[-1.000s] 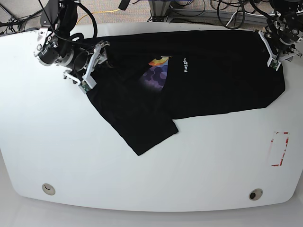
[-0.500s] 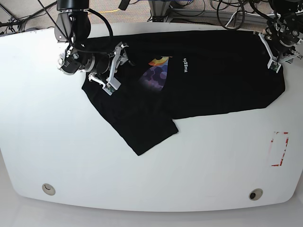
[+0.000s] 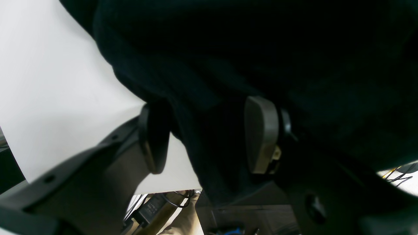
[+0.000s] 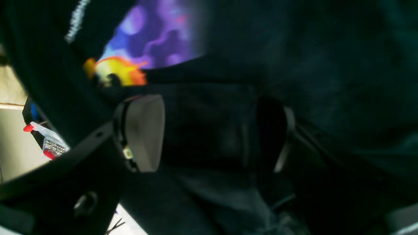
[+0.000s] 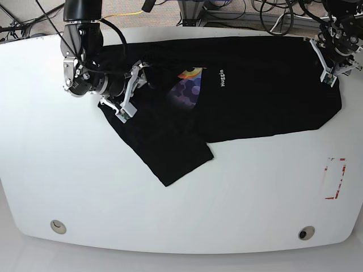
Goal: Fold the T-shirt properly
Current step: 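Grasp the shirt fabric with the right gripper and pull it outward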
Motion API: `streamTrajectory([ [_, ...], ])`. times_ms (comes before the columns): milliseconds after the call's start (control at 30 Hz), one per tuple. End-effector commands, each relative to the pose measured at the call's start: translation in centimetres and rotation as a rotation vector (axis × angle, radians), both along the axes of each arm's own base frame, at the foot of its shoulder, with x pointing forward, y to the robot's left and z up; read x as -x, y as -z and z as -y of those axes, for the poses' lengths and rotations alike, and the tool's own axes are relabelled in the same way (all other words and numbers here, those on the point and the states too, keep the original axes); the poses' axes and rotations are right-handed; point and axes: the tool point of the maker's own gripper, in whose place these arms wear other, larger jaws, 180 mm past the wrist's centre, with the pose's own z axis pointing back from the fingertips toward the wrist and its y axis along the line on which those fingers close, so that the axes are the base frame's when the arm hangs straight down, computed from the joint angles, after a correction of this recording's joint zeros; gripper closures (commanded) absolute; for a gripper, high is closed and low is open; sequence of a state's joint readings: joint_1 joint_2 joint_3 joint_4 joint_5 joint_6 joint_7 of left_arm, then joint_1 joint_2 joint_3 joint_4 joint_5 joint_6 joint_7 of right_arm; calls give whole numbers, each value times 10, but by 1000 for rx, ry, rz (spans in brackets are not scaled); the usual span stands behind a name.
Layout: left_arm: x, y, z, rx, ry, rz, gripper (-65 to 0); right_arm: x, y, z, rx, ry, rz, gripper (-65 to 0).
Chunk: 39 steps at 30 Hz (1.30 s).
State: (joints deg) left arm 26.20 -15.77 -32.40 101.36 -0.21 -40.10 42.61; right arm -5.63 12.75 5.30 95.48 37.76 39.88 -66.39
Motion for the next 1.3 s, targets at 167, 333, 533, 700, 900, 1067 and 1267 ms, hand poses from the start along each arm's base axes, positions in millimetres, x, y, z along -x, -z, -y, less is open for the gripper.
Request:
streamTrajectory([
  [167,-7,-10,-3,-17,14,29,-332,-8,-5,0,-35,17,31,-415],
  [333,-8,-10,-3,-15,16,31,-332,-4,1,-1,-17,13,17,-415],
  [533,-7,-9,-3,-15,15,30,-332,4,4,-19,-33,-28,1,-388],
  [700,-8,-8,0,-10,24,27,-332,5,4,-25,-46,-36,1,-165],
  [900,-9,-7,3,-7,34,23,-332,0,0,-28,-61,-29,12,-21],
  [1067,-9,-7,3,-7,34,23,-332,-1,-10,-29,-50,-41,49,-95],
  [1267,-9,-8,1,-13,37,22,-332,1,-15,-25,-46,-27,67,-235],
])
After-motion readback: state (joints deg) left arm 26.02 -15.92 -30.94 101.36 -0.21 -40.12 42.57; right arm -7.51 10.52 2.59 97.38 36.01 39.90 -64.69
